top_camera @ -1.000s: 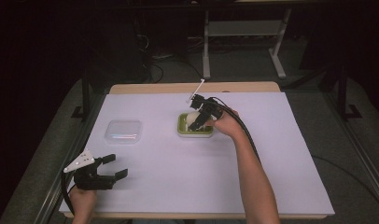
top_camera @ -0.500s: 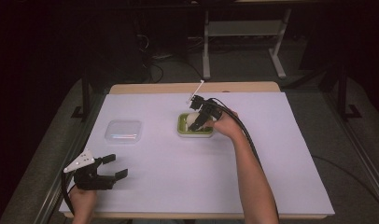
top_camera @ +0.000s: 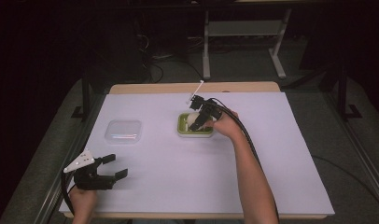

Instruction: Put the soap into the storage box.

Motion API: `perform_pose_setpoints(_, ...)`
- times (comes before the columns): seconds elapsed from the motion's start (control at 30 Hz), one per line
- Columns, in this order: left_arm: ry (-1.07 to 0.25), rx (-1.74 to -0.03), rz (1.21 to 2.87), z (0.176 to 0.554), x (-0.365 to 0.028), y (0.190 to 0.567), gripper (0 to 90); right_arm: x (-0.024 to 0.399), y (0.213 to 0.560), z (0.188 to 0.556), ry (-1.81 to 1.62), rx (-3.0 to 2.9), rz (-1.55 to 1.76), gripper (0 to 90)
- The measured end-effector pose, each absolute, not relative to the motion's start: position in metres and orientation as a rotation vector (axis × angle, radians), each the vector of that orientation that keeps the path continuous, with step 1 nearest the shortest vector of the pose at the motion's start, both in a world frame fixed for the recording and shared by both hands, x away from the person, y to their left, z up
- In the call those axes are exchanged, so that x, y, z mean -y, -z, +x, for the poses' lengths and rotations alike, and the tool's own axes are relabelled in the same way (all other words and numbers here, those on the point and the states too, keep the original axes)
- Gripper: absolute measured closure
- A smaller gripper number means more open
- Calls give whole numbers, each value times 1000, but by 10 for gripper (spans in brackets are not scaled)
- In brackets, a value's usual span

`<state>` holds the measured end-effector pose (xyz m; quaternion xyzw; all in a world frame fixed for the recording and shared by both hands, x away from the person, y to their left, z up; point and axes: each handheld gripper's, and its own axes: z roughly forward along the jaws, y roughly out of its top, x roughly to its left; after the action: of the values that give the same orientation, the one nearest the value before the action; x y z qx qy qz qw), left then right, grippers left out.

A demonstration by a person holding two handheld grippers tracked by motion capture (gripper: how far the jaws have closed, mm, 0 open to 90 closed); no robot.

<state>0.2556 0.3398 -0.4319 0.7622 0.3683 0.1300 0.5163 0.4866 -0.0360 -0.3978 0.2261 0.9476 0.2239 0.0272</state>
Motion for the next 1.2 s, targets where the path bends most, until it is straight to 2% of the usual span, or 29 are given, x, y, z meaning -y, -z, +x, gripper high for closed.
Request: perform_pose_setpoints(1.2,-313,-881,1832,256,-339,432,131,34,398,487,-680,-2920,718,235)
